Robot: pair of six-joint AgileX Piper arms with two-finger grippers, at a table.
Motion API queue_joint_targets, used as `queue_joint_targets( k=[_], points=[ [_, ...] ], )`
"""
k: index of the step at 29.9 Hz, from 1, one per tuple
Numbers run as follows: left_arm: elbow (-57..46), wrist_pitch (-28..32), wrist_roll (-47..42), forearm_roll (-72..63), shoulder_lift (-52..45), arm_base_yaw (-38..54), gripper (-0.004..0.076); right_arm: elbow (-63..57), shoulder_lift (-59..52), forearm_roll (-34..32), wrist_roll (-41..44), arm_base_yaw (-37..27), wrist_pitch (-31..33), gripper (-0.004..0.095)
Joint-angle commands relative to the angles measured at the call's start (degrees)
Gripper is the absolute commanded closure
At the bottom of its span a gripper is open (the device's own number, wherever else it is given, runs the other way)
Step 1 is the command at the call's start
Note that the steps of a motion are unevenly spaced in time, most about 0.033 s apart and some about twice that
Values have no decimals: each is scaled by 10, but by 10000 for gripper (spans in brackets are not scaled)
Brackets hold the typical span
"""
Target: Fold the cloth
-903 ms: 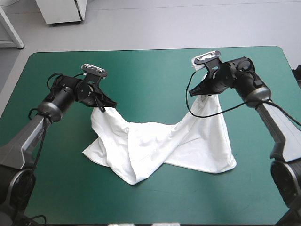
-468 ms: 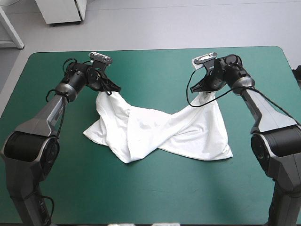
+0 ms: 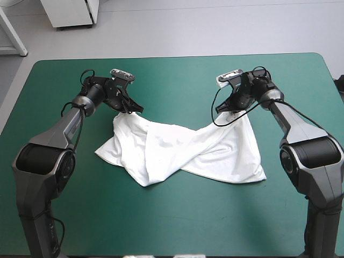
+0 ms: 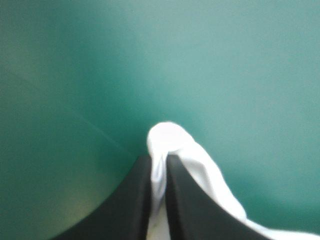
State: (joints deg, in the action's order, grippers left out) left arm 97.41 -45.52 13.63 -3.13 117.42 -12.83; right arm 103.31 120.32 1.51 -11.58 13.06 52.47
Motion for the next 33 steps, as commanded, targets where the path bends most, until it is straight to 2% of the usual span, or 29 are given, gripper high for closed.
queue_joint_targets(
  k=[1,4,6,12,15,20,26,30,33],
  points=[
    [21,-2,13,-13,-46,0,452,21,-39,16,-16,-8,-6,587],
    [27,-20,13,-5,-65,0,283,25,-52,25,-20,-22,-2,370],
    [37,-40,12,16,-78,0,255,26,-68,25,-20,-31,0,292],
    [35,-159,-9,79,-150,0,265,21,-147,29,-19,-59,36,289],
    [-1,-183,-11,116,-191,0,265,-4,-197,28,-17,-60,45,290],
    [-109,-172,-10,116,-257,15,265,-97,-294,27,-18,-60,43,291],
    [-268,-90,-5,108,-332,35,265,-246,-413,25,-16,-58,22,290],
    [-303,-46,-2,73,-327,35,265,-327,-472,25,-16,-58,23,293],
    [-303,-41,9,59,-307,35,265,-358,-499,25,-5,-58,25,295]
  ],
)
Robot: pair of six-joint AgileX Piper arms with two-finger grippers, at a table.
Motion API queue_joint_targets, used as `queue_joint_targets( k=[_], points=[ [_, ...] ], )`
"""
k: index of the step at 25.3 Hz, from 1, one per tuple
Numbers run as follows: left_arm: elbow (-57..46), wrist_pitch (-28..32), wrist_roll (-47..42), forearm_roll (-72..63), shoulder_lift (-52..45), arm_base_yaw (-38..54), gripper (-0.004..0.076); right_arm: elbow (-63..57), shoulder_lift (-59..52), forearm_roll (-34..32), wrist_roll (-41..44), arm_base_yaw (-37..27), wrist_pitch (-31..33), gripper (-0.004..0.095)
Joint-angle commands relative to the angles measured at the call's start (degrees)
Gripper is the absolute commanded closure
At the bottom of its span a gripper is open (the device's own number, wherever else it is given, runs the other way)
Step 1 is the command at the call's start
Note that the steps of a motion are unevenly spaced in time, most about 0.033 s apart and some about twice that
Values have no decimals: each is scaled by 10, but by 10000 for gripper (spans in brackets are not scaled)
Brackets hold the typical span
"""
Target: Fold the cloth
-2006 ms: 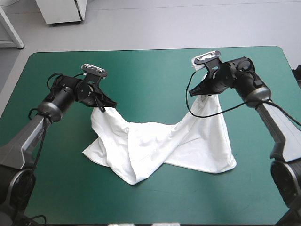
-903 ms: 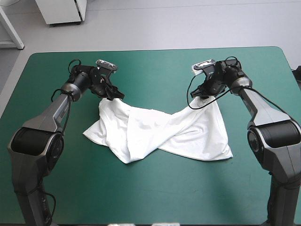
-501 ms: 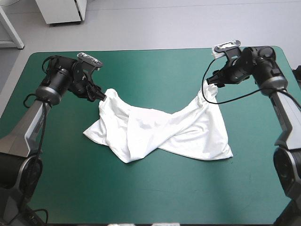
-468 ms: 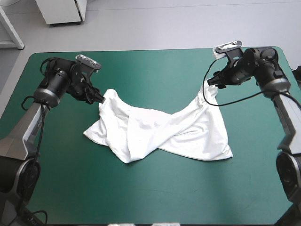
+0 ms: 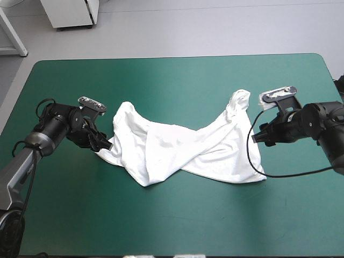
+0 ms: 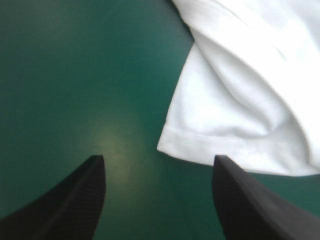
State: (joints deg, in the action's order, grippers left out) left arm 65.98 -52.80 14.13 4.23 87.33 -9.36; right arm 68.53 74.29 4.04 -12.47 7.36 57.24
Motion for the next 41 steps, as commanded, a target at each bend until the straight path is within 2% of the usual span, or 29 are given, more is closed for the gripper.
queue_joint_targets(
  k=[1,10,15,17,19,23,31,34,41],
  points=[
    [11,32,4,-14,2,0,265,-13,-41,-1,4,-1,-20,295],
    [11,34,3,-18,88,0,265,-21,-46,-3,4,-1,-15,299],
    [11,18,18,-63,124,0,267,-21,-46,0,4,-1,-15,304],
    [11,2,47,-98,132,0,333,-22,-45,0,8,-1,-14,304],
    [11,-2,51,-108,136,0,433,-24,-43,-2,10,-1,-13,304],
    [11,-6,51,-111,139,0,736,-44,-30,-7,15,-1,-11,304],
    [26,-32,48,-112,138,0,733,-61,48,10,13,0,5,304],
    [34,-35,48,-116,138,0,733,-61,63,19,4,5,29,304],
    [43,-40,48,-118,138,0,733,-62,81,34,3,33,41,304]
  ],
)
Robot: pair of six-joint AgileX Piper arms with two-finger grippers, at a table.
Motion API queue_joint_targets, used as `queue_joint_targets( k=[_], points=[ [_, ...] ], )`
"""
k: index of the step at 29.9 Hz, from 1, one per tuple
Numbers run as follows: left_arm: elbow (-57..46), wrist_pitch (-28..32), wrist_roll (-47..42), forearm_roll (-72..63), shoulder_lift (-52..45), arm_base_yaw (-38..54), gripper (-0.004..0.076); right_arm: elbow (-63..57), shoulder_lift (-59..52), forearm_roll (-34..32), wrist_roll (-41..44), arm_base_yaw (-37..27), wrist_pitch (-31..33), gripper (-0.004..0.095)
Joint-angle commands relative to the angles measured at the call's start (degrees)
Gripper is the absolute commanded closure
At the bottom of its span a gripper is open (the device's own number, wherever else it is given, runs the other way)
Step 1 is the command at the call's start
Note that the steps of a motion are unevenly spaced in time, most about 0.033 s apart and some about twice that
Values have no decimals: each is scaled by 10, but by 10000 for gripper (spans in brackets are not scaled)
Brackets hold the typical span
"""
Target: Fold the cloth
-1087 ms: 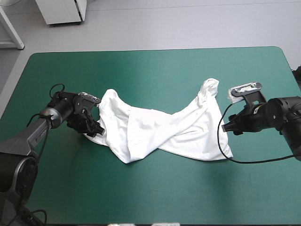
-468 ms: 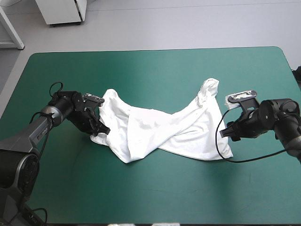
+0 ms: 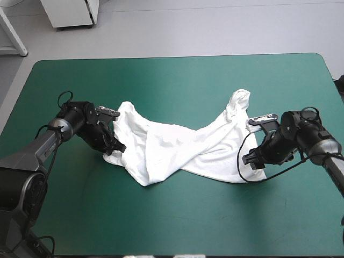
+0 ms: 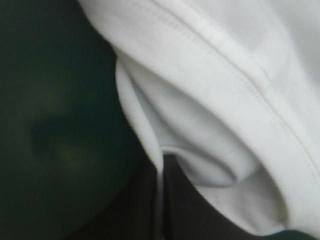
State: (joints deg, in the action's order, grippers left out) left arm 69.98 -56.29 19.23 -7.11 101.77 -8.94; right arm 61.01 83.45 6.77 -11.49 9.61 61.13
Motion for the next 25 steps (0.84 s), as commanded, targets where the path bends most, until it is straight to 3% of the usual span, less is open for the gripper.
queue_joint_targets(
  k=[1,13,16,19,24,25],
  points=[
    [3,-6,-3,-4,-6,-4,733,13,-7,5,-7,13,2,304],
    [3,-7,-2,2,-28,-4,733,-9,52,-2,-5,13,-23,305],
    [3,-7,-2,2,-29,-4,733,-9,70,3,-5,13,-20,344],
    [3,-7,-2,2,-29,-4,733,-9,88,19,-7,13,-21,492],
    [3,-9,-2,2,-32,-4,733,-9,113,53,-40,13,-2,886],
    [3,-14,-2,2,-35,-4,733,-9,113,60,-45,13,1,921]
  ],
)
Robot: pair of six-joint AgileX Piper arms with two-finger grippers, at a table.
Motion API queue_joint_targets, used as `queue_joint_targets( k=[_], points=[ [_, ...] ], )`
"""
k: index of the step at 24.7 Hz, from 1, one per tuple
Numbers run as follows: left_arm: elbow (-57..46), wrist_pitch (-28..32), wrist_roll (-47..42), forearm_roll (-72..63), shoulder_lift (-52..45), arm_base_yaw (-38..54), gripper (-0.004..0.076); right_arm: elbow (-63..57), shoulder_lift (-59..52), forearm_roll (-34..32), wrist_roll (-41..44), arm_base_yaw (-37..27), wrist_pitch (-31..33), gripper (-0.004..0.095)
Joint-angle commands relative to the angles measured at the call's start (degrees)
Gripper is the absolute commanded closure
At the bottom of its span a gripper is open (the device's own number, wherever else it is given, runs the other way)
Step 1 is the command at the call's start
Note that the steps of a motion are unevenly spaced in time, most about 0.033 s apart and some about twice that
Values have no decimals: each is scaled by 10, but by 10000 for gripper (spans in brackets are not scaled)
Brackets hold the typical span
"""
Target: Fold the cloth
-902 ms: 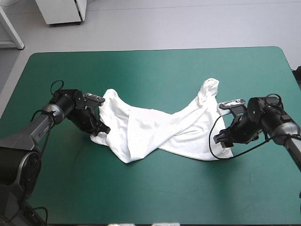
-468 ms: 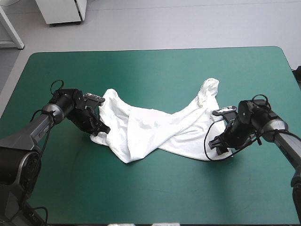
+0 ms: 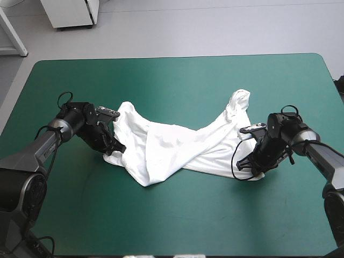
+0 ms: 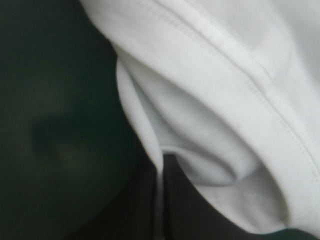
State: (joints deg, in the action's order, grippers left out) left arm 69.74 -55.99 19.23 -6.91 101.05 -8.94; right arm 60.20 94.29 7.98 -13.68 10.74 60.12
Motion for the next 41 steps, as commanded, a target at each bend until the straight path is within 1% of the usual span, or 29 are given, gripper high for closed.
queue_joint_targets(
  k=[1,3,5,11,16,20,21,24,25,26,27,29,31,33,36,38,39,41],
  points=[
    [5,-23,-2,0,-35,-4,733,0,5,54,-27,2,14,921],
    [6,-38,-1,0,-57,-4,733,9,0,55,-26,2,25,925],
    [15,-66,0,0,-84,-4,733,25,-9,54,-29,2,46,925],
    [50,-145,-1,-3,-191,-4,733,121,-79,59,-18,2,113,925],
    [94,-175,-2,-17,-269,-4,733,232,-158,48,4,2,115,925],
    [157,-177,-2,-24,-300,-4,733,323,-196,16,30,2,115,925],
    [205,-177,-8,-26,-308,-4,733,370,-209,8,36,2,115,925],
    [318,-175,-22,-21,-313,-4,733,455,-228,7,36,2,115,925],
    [378,-168,-24,-20,-313,-5,733,493,-236,2,36,2,115,925],
    [400,-162,-24,-20,-313,-5,733,514,-242,-1,36,2,115,925],
    [447,-147,-24,-17,-317,-5,733,553,-252,-13,36,2,107,925],
    [488,-123,-27,-12,-327,-5,733,595,-272,-18,36,2,86,925],
    [500,-103,-30,-13,-342,-5,733,626,-291,-18,33,2,68,925],
    [500,-102,-30,-12,-359,-5,733,635,-308,-18,32,2,58,925],
    [500,-117,-36,-2,-377,-22,733,634,-323,-16,33,16,72,925],
    [500,-134,-50,18,-387,-48,733,633,-334,-15,42,44,86,924],
    [500,-159,-71,39,-392,-70,733,633,-342,-15,49,66,99,924],
    [497,-179,-96,59,-399,-94,733,633,-349,-8,55,89,110,924]
  ],
)
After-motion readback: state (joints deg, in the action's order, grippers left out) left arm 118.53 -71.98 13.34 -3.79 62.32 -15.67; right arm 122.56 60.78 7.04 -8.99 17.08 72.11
